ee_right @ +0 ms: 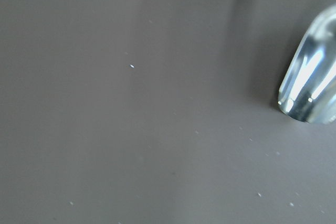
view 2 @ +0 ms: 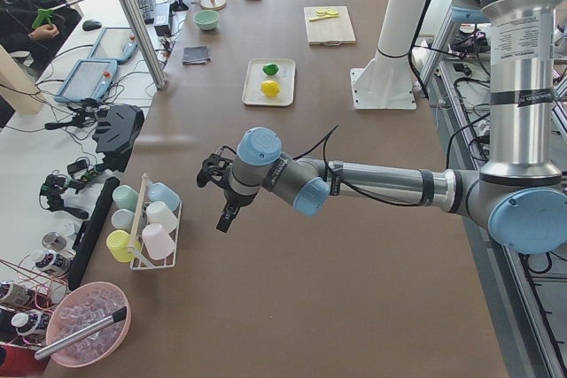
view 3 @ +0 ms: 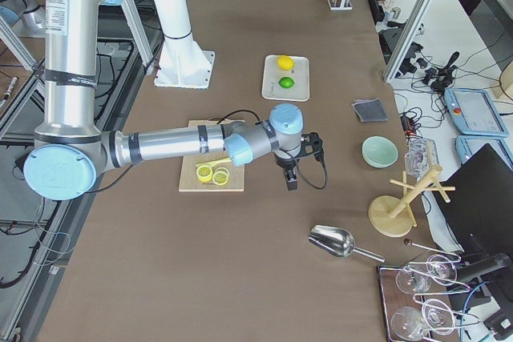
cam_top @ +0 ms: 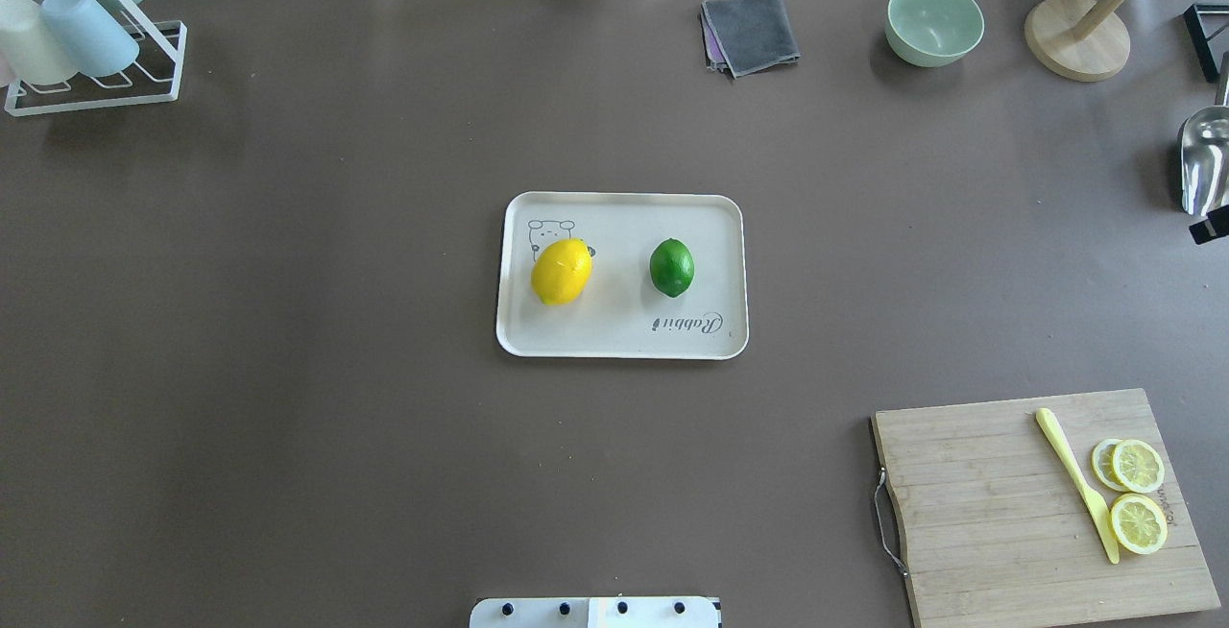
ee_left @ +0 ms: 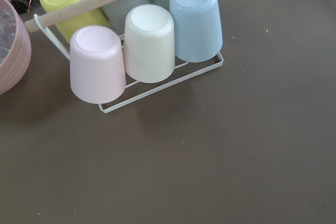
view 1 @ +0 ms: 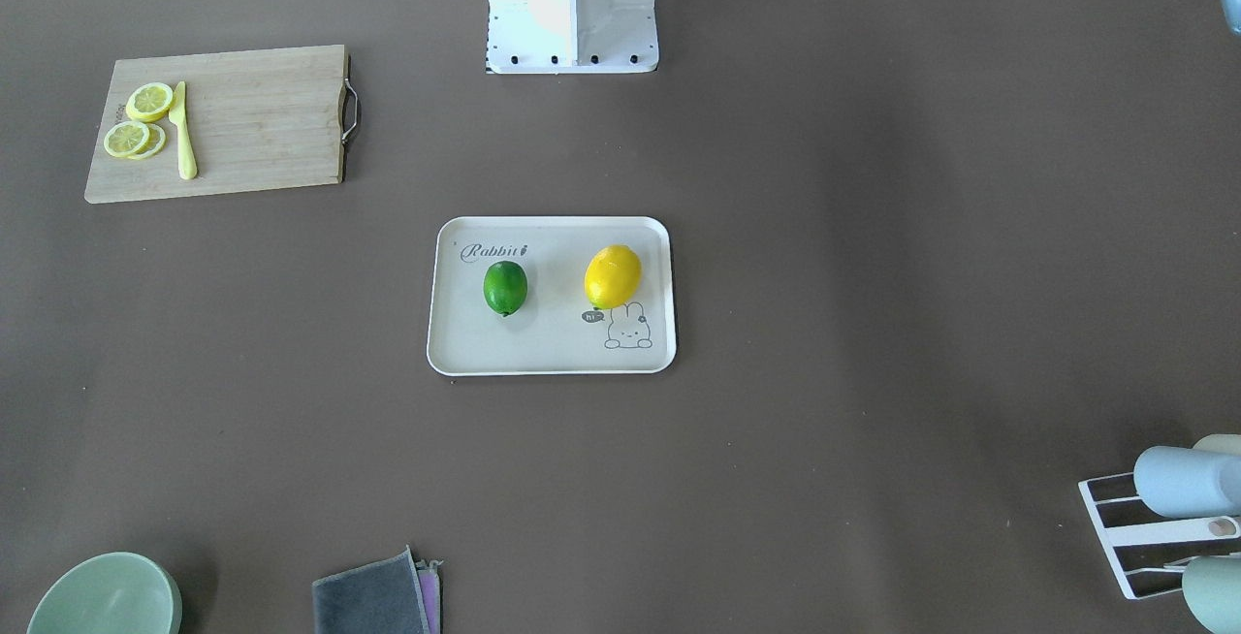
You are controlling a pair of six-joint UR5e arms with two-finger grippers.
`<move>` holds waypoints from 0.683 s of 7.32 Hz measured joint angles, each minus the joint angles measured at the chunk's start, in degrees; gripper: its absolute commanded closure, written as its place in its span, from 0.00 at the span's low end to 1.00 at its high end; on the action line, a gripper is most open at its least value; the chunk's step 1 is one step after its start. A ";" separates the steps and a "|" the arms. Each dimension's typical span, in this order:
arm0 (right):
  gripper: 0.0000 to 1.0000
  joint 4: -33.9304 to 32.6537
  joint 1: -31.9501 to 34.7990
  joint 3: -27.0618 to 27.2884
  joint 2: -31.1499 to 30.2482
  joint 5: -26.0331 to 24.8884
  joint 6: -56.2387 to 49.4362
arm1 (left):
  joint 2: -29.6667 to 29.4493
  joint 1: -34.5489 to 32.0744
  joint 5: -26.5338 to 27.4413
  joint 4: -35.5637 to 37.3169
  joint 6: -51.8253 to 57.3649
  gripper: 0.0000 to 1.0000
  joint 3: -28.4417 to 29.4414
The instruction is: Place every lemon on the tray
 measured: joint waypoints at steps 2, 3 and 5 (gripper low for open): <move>0.00 -1.55 5.42 -0.15 -4.92 1.11 -5.57 | -0.47 -4.16 -4.59 9.57 1.88 0.02 -2.72; 0.00 -4.35 7.74 0.06 -5.64 1.98 -7.81 | -1.15 -4.73 -5.24 14.15 2.14 0.02 -4.14; 0.00 -11.23 10.98 0.71 -5.86 2.87 -12.57 | -1.78 -4.91 -3.63 18.27 4.36 0.02 -3.89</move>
